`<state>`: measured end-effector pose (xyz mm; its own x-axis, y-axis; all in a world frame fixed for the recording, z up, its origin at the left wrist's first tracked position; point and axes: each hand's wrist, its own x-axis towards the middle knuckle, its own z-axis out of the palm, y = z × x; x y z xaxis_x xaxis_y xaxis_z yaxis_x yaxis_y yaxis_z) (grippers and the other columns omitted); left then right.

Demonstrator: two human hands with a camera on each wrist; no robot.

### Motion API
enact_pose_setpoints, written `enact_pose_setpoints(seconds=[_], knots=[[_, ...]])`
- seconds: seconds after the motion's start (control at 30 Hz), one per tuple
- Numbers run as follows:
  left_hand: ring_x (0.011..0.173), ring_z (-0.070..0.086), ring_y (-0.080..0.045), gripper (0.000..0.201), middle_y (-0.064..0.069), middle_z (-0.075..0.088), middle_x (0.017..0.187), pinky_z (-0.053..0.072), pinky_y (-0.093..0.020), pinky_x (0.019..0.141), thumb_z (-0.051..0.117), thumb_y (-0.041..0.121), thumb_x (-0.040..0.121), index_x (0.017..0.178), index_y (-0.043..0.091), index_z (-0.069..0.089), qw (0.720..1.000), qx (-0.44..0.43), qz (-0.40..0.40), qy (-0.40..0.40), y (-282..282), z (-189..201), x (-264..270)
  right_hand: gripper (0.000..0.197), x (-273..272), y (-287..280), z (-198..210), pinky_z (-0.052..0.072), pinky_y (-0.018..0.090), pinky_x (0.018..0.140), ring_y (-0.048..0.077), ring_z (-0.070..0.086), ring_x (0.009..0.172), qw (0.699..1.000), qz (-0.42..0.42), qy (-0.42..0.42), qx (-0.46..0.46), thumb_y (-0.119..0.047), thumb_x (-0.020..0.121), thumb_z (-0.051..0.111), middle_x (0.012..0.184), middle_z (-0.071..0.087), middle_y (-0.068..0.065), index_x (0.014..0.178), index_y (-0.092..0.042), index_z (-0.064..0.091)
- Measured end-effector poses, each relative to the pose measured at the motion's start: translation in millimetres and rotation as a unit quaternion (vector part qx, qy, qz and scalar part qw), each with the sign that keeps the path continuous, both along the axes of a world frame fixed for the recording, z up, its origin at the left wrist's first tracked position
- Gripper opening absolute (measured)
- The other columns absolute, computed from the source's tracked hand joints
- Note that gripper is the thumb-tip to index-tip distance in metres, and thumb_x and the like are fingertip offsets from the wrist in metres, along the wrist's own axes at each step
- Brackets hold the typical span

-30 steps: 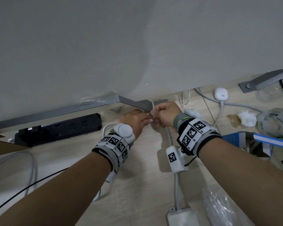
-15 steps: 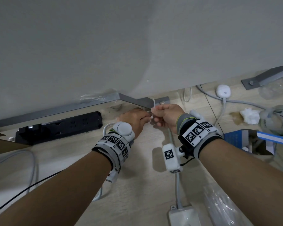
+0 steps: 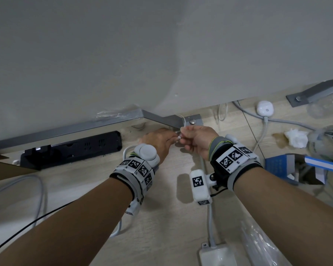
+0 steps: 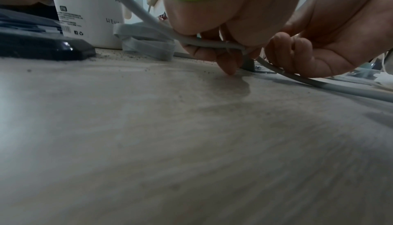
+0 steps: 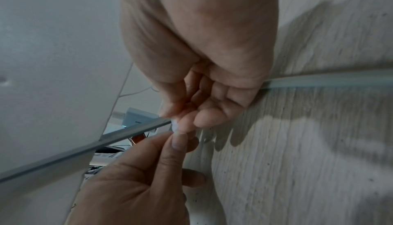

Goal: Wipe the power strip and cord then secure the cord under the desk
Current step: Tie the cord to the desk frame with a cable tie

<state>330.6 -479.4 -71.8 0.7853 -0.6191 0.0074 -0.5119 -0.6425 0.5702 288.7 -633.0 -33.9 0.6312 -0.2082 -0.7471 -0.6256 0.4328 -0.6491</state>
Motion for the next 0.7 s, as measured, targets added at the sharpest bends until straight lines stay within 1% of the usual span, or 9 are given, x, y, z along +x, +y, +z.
enact_pose_setpoints(seconds=[0.2,0.33,0.47,0.53,0.6,0.7], knots=[[0.074,0.062,-0.014,0.018,0.007,0.068,0.084,0.052,-0.034,0.063,0.055,0.036,0.091,0.089,0.026,0.069,1.000,0.000,0.010,-0.019,0.0,2.8,-2.3,0.004,0.5,-0.3,3.4,0.045,0.019,0.039,0.010,0.061,0.051,1.000,0.001,0.005,-0.008,-0.009,0.087,0.068,0.067,0.066,0.005,0.086,-0.009,0.064],[0.074,0.062,-0.015,0.019,0.006,0.069,0.084,0.052,-0.034,0.063,0.055,0.035,0.091,0.089,0.023,0.070,1.000,-0.013,0.014,-0.021,0.0,3.9,-4.2,0.004,1.0,-0.5,4.6,0.047,0.019,0.040,0.010,0.062,0.052,1.000,0.002,0.010,-0.012,-0.009,0.088,0.067,0.070,0.066,0.006,0.087,-0.008,0.064],[0.072,0.061,-0.013,0.031,0.009,0.068,0.082,0.052,-0.036,0.062,0.043,0.044,0.089,0.088,0.026,0.068,0.999,-0.013,0.019,-0.023,-0.2,1.2,-5.1,0.005,2.4,-1.6,4.3,0.046,0.019,0.040,0.010,0.062,0.052,1.000,0.006,0.018,-0.014,-0.009,0.088,0.067,0.069,0.067,0.006,0.084,-0.010,0.064],[0.071,0.060,-0.013,0.032,0.009,0.066,0.081,0.052,-0.035,0.062,0.040,0.046,0.089,0.087,0.027,0.067,0.999,-0.011,0.025,-0.024,-0.6,-0.4,-4.8,0.005,4.5,-1.7,4.8,0.046,0.019,0.040,0.011,0.062,0.054,0.999,0.012,0.029,-0.016,-0.011,0.088,0.067,0.069,0.067,0.005,0.083,-0.010,0.065],[0.070,0.059,-0.013,0.034,0.009,0.065,0.079,0.051,-0.035,0.062,0.039,0.047,0.089,0.087,0.028,0.066,0.999,-0.011,0.030,-0.024,-1.4,-0.7,-4.5,0.005,7.3,-1.2,5.3,0.046,0.021,0.041,0.012,0.064,0.056,0.999,0.020,0.046,-0.020,-0.012,0.087,0.067,0.069,0.067,0.005,0.085,-0.009,0.066],[0.068,0.058,-0.014,0.033,0.009,0.064,0.077,0.051,-0.037,0.062,0.040,0.045,0.090,0.085,0.027,0.066,0.999,-0.014,0.033,-0.022,-1.6,-1.5,-3.9,0.012,9.1,0.9,5.9,0.052,0.025,0.048,0.019,0.069,0.067,0.997,0.044,0.065,-0.022,-0.013,0.085,0.069,0.076,0.070,0.009,0.094,-0.005,0.068]])
